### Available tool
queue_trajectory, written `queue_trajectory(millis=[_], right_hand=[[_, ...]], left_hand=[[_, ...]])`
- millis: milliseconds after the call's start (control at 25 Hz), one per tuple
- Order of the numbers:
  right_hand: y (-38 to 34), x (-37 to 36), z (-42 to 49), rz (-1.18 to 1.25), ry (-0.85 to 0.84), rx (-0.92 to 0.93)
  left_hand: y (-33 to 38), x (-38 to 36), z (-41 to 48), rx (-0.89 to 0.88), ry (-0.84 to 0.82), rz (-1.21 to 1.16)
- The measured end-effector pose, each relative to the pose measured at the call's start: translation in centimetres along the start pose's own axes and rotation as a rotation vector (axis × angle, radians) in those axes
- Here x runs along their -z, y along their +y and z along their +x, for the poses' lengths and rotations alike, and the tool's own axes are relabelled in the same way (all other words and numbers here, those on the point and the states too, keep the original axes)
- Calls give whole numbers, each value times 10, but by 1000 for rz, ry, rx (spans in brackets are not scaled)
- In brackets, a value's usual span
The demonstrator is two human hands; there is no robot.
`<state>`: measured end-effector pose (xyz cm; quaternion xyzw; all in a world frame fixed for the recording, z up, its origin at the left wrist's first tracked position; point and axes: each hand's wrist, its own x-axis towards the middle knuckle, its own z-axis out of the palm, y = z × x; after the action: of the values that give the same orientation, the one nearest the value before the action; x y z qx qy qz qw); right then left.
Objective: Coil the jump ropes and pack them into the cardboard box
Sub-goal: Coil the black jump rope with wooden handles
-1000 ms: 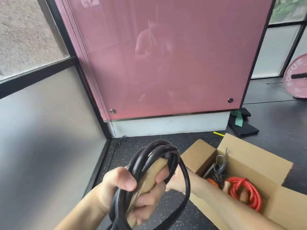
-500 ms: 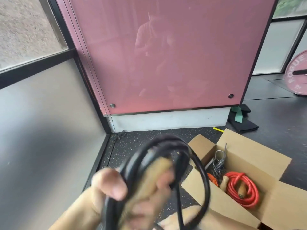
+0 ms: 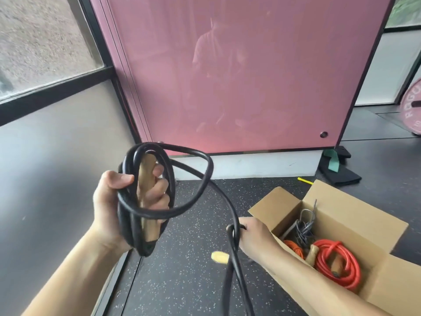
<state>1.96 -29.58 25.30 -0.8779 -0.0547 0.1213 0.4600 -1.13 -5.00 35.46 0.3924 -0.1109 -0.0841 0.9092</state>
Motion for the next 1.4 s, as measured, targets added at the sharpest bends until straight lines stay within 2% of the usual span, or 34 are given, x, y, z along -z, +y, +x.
queue_trajectory(millis=[40,120,200,280,360,480,560,840,960,1080,1240,1400], right_hand=[[-5,5,0,-45,-16,-58],[-8,7,-2,-56,-97,-61],[-19,11,-8,25,-242,-27],[-20,12,-10,26,-273,38],[-18,12,-11,-21,-161,130],[-17,17,-11,-14,-35,238],[-19,21,-12,4,4,259],[-22,13,-9,9,170,102],[-25,24,-9,11,118,166],[-9,40,9,-58,147,102],[58,52,43,-446,155,-183],[119,75,61,-588,211,-514]], left_hand=[[-5,-4,2,3,55,46],[-14,-12,7,12,211,111],[-19,-14,14,-31,304,94],[-19,-11,20,-43,361,113],[-19,-9,22,58,377,295],[-31,1,20,320,337,559],[-40,-2,20,370,287,547],[-60,-22,24,543,204,535],[-67,-30,25,427,216,518],[-60,-22,33,228,252,389],[-7,-1,32,21,255,172],[51,34,9,-236,416,3]])
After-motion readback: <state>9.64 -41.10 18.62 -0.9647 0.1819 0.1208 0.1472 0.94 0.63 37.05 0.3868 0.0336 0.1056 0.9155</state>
